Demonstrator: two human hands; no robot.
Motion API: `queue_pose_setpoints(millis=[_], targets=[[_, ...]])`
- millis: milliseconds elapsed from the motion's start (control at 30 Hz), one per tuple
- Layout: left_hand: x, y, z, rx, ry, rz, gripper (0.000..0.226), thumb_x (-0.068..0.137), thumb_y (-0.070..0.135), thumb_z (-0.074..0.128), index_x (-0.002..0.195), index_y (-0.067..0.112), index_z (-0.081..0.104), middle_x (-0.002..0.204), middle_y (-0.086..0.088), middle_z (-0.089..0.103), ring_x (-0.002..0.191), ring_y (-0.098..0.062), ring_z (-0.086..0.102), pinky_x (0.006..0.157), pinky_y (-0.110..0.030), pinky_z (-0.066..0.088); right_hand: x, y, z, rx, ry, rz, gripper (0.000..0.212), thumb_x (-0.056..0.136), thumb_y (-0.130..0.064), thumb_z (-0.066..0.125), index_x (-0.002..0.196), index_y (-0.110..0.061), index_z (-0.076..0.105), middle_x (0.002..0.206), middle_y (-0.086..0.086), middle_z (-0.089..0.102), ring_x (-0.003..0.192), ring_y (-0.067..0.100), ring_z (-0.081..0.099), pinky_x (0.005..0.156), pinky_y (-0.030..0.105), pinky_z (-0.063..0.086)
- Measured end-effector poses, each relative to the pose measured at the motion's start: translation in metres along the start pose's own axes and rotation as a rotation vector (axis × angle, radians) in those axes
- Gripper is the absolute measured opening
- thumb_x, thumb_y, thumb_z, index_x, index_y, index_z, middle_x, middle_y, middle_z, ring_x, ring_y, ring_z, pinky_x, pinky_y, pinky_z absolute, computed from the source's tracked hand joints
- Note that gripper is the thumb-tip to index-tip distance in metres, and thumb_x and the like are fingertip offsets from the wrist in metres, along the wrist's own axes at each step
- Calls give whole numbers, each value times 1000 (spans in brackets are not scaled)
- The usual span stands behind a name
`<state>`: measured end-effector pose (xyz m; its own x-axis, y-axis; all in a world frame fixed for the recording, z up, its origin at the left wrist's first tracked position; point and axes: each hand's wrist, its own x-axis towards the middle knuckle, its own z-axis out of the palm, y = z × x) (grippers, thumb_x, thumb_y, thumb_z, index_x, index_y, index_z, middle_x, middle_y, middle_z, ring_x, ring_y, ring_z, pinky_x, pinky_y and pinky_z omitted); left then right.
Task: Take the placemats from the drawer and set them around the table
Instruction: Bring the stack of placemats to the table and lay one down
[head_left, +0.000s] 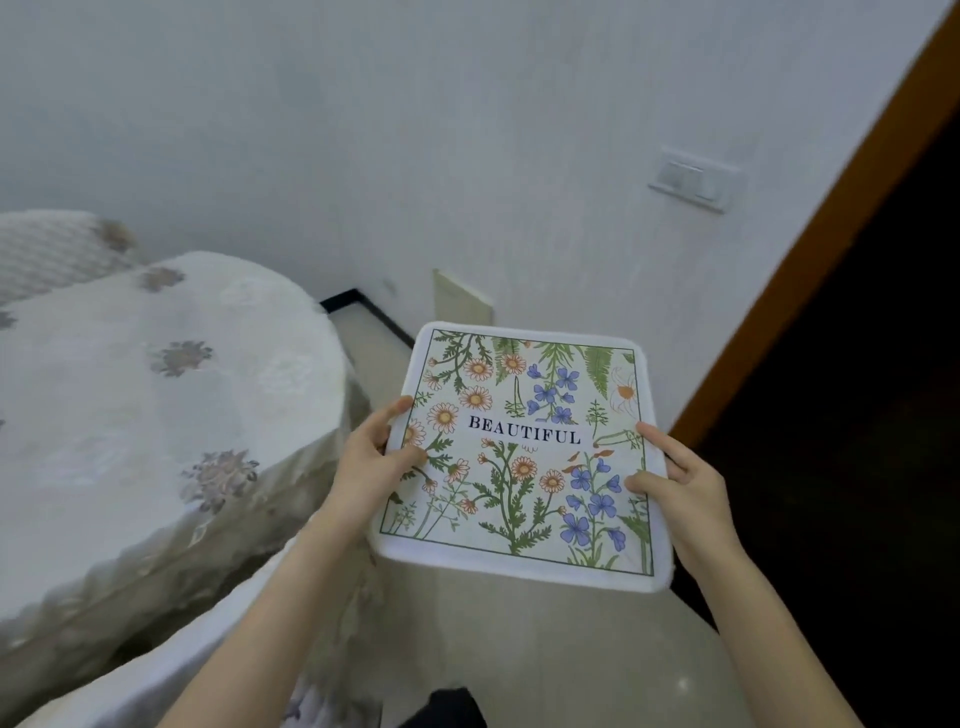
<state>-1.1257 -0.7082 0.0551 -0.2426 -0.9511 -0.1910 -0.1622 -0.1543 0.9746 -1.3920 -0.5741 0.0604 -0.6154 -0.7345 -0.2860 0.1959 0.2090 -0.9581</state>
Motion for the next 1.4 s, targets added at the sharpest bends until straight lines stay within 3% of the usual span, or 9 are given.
queue_pose_setpoints(millis=[133,267,400,500,1000,1133,1300,1400], targets=[[56,0,-5,4,132,19,60,82,-2,64,133,27,52,111,3,68,79,-7,70,60,-19,55,82,-14,39,-32,-124,-6,64,79,18,60,128,-23,61,102,4,75,83,25,74,64,39,61],[122,2,-14,-17,260,29,59,82,1,65,131,30,54,109,3,69,86,-12,69,70,-25,56,162,-38,88,-60,-258,-26,62,80,17,60,127,-24,61,98,0,75,81,25,74,59,37,60],[189,16,-25,-56,360,33,57,83,2,63,131,32,54,104,7,69,83,-8,69,64,-18,54,243,-66,142,-138,-353,-59,64,80,14,62,130,-25,59,101,2,75,81,26,74,65,42,60],[232,29,-34,-65,430,27,57,82,2,64,131,30,55,101,6,69,81,-7,68,61,-14,52,293,-89,177,-166,-426,-58,63,80,13,62,130,-26,59,104,5,74,81,27,74,62,40,60],[427,48,-50,-145,869,-92,56,82,-2,63,127,31,56,96,1,70,81,-17,70,62,-21,56,545,-138,378,-268,-851,15,63,78,13,64,126,-28,61,94,-3,76,81,23,74,62,39,60],[464,58,-53,-191,1034,-130,56,81,-2,65,124,33,57,96,0,70,81,-18,70,60,-22,55,593,-158,443,-325,-1033,24,62,80,16,61,128,-24,60,83,-12,75,76,21,74,58,37,60],[495,60,-68,-237,1214,-166,57,80,-3,65,126,30,57,96,-2,71,78,-18,70,58,-22,55,628,-166,528,-394,-1211,51,62,80,15,61,129,-24,59,99,-6,73,80,19,74,58,33,60],[507,56,-84,-269,1314,-189,57,80,-4,65,126,30,57,99,-2,71,78,-17,71,57,-21,55,637,-161,578,-439,-1315,53,63,80,16,61,133,-19,57,87,-10,76,79,19,74,58,31,59]])
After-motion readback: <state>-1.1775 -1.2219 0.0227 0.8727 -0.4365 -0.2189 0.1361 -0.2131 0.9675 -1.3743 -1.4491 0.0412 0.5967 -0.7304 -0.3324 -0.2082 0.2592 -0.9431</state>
